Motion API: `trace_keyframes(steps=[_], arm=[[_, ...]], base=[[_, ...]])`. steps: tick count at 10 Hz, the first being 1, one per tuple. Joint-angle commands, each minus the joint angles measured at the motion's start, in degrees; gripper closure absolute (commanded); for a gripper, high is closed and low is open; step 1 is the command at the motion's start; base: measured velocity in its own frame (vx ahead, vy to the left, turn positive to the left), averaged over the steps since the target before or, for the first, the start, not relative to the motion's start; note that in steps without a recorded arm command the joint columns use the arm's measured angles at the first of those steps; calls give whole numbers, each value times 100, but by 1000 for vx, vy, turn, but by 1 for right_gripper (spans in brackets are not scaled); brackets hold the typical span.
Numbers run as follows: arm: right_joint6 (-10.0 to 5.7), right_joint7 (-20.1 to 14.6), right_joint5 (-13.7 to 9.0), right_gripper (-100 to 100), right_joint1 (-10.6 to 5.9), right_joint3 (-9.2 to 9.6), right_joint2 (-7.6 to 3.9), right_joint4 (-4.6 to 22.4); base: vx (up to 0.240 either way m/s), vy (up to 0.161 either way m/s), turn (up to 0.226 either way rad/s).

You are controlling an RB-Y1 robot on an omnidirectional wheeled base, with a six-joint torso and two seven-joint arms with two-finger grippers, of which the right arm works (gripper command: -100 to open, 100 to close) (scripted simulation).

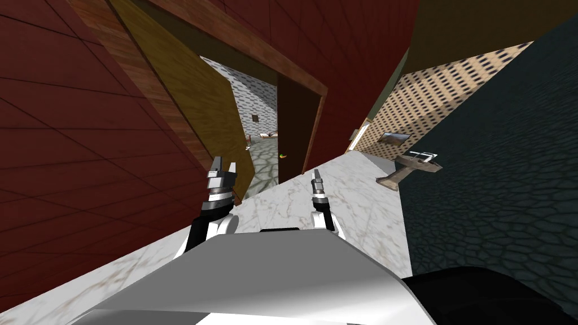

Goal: Push the door open

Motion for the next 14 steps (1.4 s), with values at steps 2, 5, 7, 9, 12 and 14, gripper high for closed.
trace_keyframes(steps=[2,5,7,9,12,14], arm=[[-74,-6,-60,-100,-90,26,-62,274],[-138,-2,-121,-100,-207,62,-118,580],[-185,1,-165,-100,-292,88,-148,801],[-233,3,-209,-100,-379,115,-176,1027],[-304,7,-277,-100,-508,155,-218,1366],[-355,10,-324,-100,-600,183,-235,1606]], base=[[81,-23,49],[90,-24,60],[105,-24,55],[92,-30,64],[95,-37,59],[94,-34,75]])
